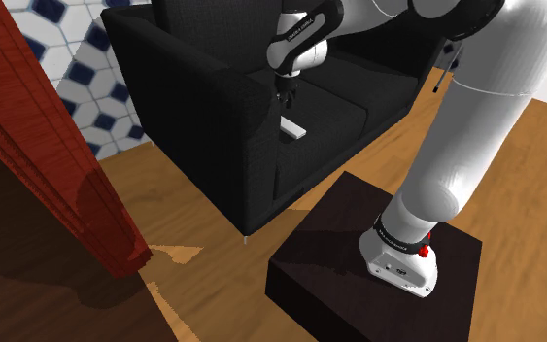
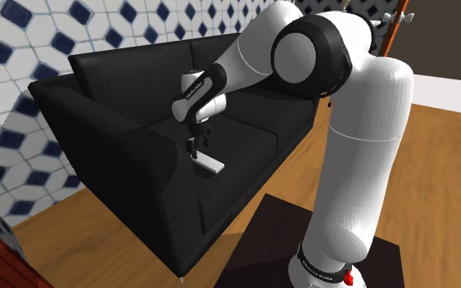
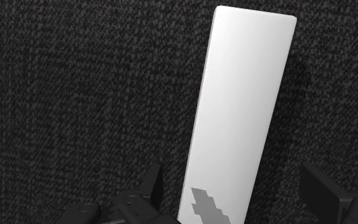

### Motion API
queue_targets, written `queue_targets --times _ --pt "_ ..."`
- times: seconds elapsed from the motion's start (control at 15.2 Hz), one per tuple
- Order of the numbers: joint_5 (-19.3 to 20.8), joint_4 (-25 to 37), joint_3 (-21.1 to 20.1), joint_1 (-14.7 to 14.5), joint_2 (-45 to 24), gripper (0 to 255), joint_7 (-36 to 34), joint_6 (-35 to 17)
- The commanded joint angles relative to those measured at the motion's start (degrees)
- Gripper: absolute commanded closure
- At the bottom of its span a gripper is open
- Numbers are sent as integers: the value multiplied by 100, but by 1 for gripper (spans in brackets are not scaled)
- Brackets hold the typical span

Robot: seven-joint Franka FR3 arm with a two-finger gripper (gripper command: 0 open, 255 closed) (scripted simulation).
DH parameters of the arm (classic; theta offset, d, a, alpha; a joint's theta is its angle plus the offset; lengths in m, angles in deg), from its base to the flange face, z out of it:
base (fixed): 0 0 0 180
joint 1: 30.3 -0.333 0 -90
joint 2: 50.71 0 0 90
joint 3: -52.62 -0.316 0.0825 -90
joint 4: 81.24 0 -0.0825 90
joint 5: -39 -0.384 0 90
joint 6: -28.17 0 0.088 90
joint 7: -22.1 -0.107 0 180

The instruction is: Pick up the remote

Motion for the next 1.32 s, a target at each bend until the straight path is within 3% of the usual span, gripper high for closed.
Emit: queue_targets --times 0.0,0.4,0.46,1.06,1.25 --pt "-45 -24 -10 6 -132 0 23 -153" --pt "-131 -117 -32 25 -369 0 78 -476" --pt "-130 -116 -32 24 -365 255 76 -472" --pt "-131 -117 -32 25 -369 255 78 -476" --pt "-73 -59 -16 11 -211 255 41 -265"
